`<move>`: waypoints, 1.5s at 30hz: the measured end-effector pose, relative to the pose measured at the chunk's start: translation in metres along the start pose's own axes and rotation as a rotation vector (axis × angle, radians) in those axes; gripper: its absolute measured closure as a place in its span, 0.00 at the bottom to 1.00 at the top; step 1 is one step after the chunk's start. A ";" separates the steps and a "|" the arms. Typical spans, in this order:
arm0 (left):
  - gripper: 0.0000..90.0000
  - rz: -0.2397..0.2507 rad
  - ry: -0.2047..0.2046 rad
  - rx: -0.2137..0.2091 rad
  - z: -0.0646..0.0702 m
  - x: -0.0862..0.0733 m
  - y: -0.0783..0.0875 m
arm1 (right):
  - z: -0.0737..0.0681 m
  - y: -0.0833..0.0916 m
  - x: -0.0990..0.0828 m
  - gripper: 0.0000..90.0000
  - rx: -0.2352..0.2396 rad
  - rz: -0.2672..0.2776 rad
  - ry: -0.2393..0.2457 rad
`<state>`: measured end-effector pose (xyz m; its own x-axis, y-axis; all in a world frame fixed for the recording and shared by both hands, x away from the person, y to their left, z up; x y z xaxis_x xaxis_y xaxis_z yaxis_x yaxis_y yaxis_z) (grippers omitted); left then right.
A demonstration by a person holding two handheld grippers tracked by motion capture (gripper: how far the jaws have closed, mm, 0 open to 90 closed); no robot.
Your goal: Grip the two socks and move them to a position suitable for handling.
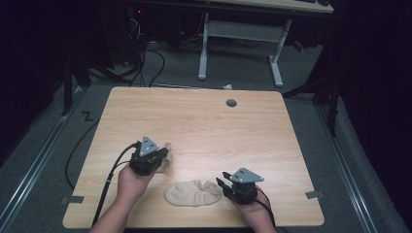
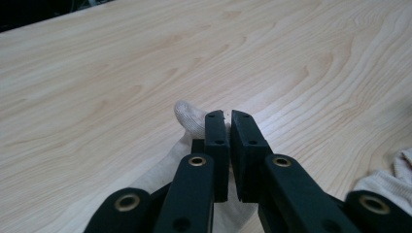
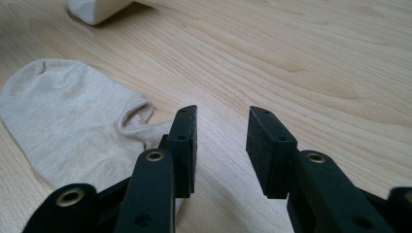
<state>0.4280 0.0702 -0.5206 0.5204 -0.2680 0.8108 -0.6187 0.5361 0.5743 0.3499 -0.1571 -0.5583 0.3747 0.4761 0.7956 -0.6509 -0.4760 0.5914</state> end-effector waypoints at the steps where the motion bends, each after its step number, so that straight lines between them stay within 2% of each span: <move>1: 0.96 -0.011 -0.006 -0.011 0.007 -0.001 -0.008 | 0.000 0.000 0.000 0.72 0.002 0.002 0.000; 8: 0.95 -0.031 -0.038 -0.038 0.029 -0.002 -0.027 | 0.002 0.002 -0.001 0.72 0.000 0.005 -0.007; 12: 0.95 -0.035 -0.042 -0.051 0.036 0.000 -0.032 | 0.002 0.002 -0.001 0.72 0.002 0.006 -0.005; 14: 0.89 -0.026 -0.038 -0.071 0.040 0.002 -0.033 | 0.002 0.002 -0.001 0.72 0.003 0.007 -0.004; 15: 0.78 -0.022 -0.041 -0.075 0.042 0.005 -0.033 | 0.002 0.002 -0.002 0.72 0.004 0.006 -0.003; 19: 0.74 -0.008 -0.034 -0.081 0.043 0.008 -0.030 | 0.002 0.001 -0.002 0.72 0.004 0.006 -0.003; 23: 0.72 0.002 -0.028 -0.066 0.039 0.008 -0.026 | 0.002 0.001 -0.002 0.72 0.004 0.005 -0.003; 28: 0.71 0.013 -0.005 -0.027 0.019 0.006 -0.011 | 0.002 0.002 -0.002 0.72 0.005 0.007 -0.003; 29: 0.70 0.009 0.006 -0.011 0.008 0.003 -0.003 | 0.002 0.002 -0.002 0.71 0.006 0.005 -0.004; 30: 0.70 0.009 0.006 -0.011 0.008 0.003 -0.003 | 0.002 0.002 -0.002 0.71 0.006 0.005 -0.004; 31: 0.69 0.002 0.016 0.011 -0.004 -0.002 0.006 | 0.002 0.001 -0.002 0.71 0.008 0.005 -0.005; 32: 0.69 0.002 0.016 0.011 -0.004 -0.002 0.006 | 0.002 0.001 -0.001 0.71 0.008 0.005 -0.005; 33: 0.69 -0.003 0.020 0.025 -0.010 -0.005 0.010 | 0.002 0.001 -0.001 0.71 0.008 0.005 -0.005; 34: 0.68 -0.012 0.046 0.037 -0.022 -0.013 0.017 | 0.002 0.002 -0.001 0.71 0.009 0.005 -0.008; 35: 0.68 -0.012 0.046 0.037 -0.022 -0.013 0.017 | 0.002 0.002 -0.001 0.71 0.009 0.005 -0.008; 39: 0.67 -0.022 0.086 0.058 -0.038 -0.029 0.023 | 0.002 0.002 -0.001 0.70 0.010 0.006 0.000; 40: 0.67 -0.024 0.117 0.058 -0.045 -0.038 0.024 | 0.001 0.001 -0.001 0.70 0.008 0.007 0.003; 41: 0.67 -0.024 0.117 0.058 -0.045 -0.038 0.024 | 0.001 0.001 -0.001 0.70 0.008 0.007 0.003; 42: 0.67 -0.038 0.141 0.053 -0.049 -0.045 0.024 | 0.001 0.002 -0.001 0.70 0.008 0.005 -0.001; 45: 0.66 -0.042 0.145 0.056 -0.052 -0.046 0.023 | 0.001 0.001 -0.001 0.69 0.009 0.005 0.002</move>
<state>0.4204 0.1363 -0.5506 0.6233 -0.1686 0.7636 -0.6247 0.4800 0.6159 0.3491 -0.1590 -0.5582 0.3701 0.4748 0.7985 -0.6469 -0.4851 0.5883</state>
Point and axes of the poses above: each handheld gripper's, and its own axes: y roughly backward along the jaws, x roughly out of its top, z roughly to its right, the point moved 8 cm from there along -y, roughly forward along the jaws, and after that the axes turned 8 degrees about y, right-handed, at the moved point
